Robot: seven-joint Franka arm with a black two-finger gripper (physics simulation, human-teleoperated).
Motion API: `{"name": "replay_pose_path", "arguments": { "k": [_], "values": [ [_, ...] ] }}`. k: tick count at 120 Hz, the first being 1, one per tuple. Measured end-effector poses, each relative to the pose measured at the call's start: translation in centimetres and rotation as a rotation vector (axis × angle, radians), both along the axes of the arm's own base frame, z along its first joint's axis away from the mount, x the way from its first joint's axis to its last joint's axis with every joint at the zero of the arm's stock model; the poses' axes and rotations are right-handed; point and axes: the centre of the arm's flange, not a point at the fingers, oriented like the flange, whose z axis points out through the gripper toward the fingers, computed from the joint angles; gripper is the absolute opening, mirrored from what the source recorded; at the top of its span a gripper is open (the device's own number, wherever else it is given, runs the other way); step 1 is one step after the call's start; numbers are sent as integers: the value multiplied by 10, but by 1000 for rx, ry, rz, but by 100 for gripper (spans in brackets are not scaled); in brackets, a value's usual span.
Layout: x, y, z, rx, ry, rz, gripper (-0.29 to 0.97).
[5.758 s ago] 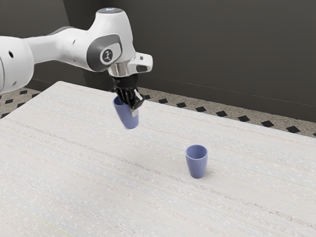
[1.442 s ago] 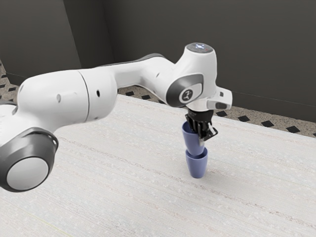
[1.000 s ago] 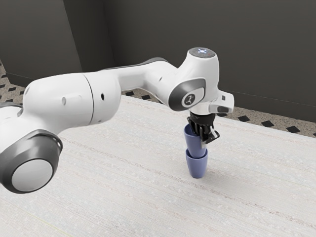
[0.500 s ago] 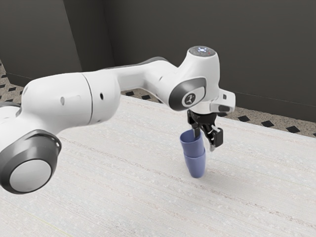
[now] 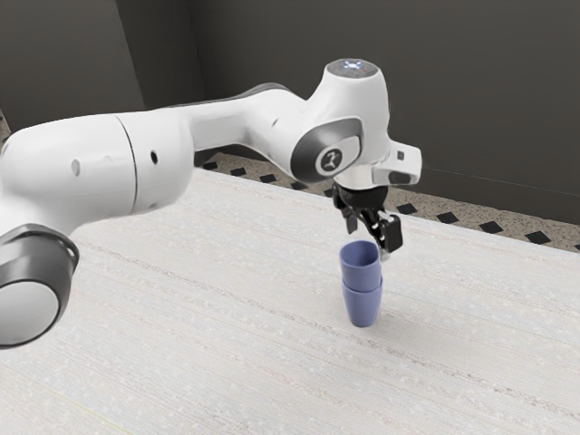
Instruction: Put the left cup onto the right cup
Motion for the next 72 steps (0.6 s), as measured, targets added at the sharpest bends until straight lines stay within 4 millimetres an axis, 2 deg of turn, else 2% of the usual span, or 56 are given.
{"name": "replay_pose_path", "arguments": {
  "k": [34, 49, 72],
  "values": [
    [-22, 24, 31, -17, 1, 16, 68],
    [-24, 46, 41, -20, 3, 43, 68],
    [-22, 92, 59, -23, 14, 107, 68]
  ]
}}
